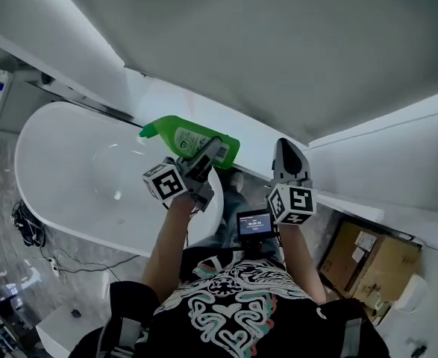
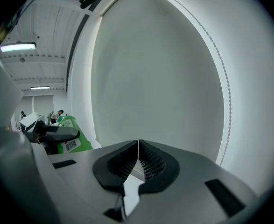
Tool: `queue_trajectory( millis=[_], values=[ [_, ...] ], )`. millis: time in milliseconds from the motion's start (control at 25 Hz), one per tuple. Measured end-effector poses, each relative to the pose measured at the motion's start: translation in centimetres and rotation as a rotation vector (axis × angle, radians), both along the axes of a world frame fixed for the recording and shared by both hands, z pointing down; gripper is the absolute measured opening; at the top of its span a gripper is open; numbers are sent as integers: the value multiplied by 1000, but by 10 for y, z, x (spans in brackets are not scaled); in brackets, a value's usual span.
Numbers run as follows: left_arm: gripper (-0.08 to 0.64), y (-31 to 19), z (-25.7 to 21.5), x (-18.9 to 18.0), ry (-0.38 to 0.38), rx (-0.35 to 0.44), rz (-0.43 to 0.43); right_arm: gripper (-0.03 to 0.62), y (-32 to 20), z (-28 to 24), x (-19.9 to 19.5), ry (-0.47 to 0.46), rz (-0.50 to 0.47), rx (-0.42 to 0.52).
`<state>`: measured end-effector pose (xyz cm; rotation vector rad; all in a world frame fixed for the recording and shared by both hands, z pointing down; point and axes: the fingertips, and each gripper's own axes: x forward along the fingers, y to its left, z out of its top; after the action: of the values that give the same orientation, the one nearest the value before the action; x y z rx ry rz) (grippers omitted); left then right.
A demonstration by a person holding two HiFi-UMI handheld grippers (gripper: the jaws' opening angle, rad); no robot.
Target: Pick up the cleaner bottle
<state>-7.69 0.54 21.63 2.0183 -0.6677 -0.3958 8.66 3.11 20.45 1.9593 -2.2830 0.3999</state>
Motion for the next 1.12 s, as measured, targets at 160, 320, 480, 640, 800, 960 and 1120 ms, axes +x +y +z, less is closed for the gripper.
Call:
queue_trajectory(
  millis=[160, 320, 480, 640, 800, 960, 1120],
  values=[
    [206, 8, -12, -6, 15, -12, -3, 28, 5, -14, -12, -2, 1, 20],
    [206, 15, -29, -8, 30, -4, -6, 28, 9, -28, -24, -3, -11, 34],
    [206, 20, -36, -6, 45, -8, 2, 28, 13, -39, -27, -1, -16, 57],
    [206, 23, -45, 1, 54, 0, -5, 28, 21, -43, -23, -9, -17, 73],
    [206, 21, -63, 5, 35, 38, 23, 28, 23, -47, -31, -8, -21, 73],
    [206, 24, -61, 9, 14, 42, 56, 28, 26, -50, -34, -31, -13, 72],
    [206, 29, -53, 19, 1, 33, 67, 28, 30, -52, -21, -19, 1, 78]
  ],
)
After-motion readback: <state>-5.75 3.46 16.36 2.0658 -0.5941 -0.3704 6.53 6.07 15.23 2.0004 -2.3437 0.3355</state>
